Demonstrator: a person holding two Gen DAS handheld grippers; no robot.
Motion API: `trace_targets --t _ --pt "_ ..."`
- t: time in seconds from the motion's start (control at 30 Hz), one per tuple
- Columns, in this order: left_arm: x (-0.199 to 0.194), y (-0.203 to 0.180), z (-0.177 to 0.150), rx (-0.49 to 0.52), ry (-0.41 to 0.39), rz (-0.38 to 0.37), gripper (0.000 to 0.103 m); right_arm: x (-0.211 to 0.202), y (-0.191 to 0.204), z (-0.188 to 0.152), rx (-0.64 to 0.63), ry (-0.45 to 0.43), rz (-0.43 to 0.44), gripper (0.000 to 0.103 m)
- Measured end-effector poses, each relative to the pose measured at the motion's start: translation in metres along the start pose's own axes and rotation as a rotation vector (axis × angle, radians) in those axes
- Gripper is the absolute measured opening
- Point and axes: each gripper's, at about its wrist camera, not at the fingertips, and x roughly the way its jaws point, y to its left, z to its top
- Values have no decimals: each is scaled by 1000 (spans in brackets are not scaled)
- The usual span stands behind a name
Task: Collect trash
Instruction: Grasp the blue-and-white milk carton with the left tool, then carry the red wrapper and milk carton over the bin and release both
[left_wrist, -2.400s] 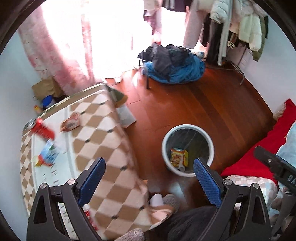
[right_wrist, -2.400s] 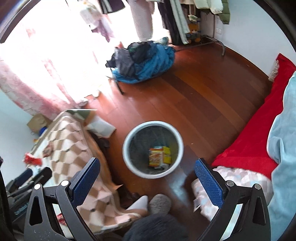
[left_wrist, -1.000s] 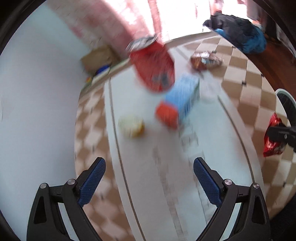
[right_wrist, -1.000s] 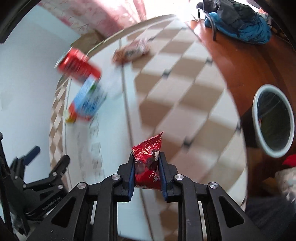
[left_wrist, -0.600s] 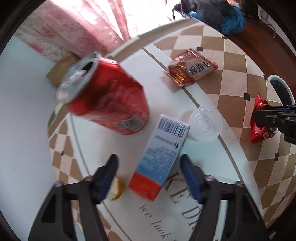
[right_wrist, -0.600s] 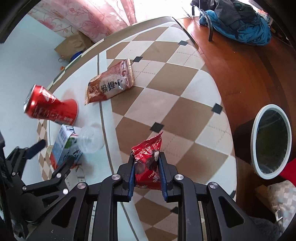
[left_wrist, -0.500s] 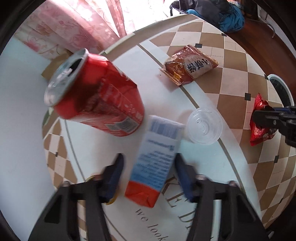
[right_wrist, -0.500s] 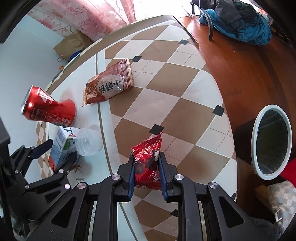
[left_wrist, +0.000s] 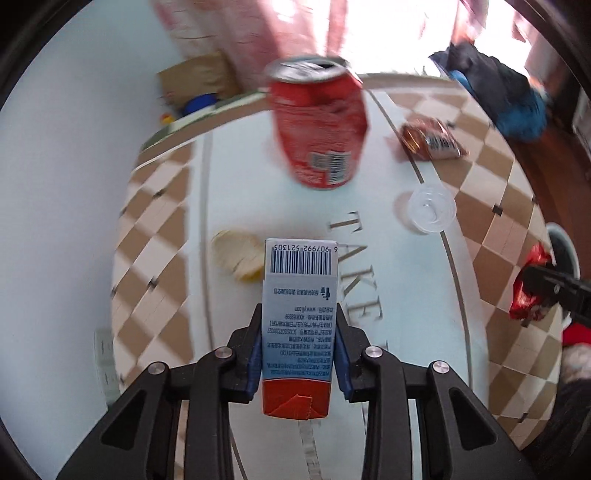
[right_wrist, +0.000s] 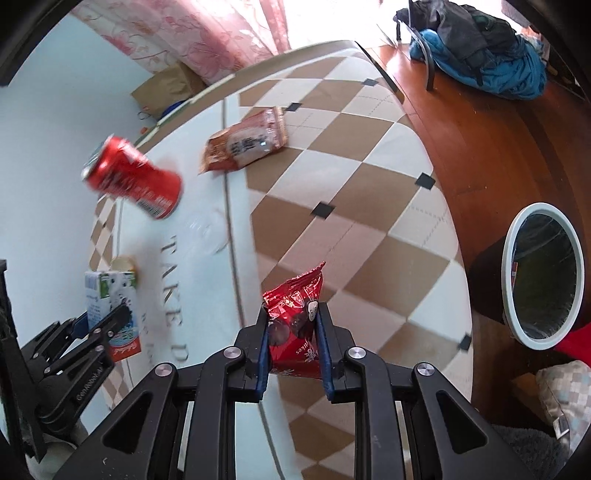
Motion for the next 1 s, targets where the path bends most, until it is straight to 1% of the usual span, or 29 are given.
trace_targets --t 0.13,0.2,0.27,0.4,0.5,0.63,0.7,0.8,0.9,0.93,1.0 --pt "-40 6 -26 -73 -90 32 28 -26 6 -21 -30 -57 22 22" --pt "-54 7 -29 -99 -125 28 28 -41 6 -26 -40 -85 35 22" --pt "-75 -1 -30 -118 -165 12 28 -62 3 -31 -41 -121 56 22" --pt "-115 -31 -29 -114 -234 -37 28 -107 -15 -33 -31 -188 81 22" --pt "-138 -59 -23 -87 -273 -89 28 -143 -41 -36 -12 -242 86 22" --pt "-165 -124 -10 -4 -310 -176 28 -191 -96 -39 39 -313 62 22" --pt "-170 -156 -2 40 -316 -212 28 -209 -125 -41 70 -337 49 22" --pt "-170 -215 7 111 -297 -278 28 -233 -184 -46 135 -370 5 22" --pt "-152 -270 17 159 -227 -368 28 -239 -238 -49 203 -376 -40 22" --pt "-140 -294 21 180 -185 -405 28 -237 -263 -49 241 -367 -52 22" --pt "-120 -328 27 215 -123 -447 28 -224 -305 -51 300 -335 -75 22"
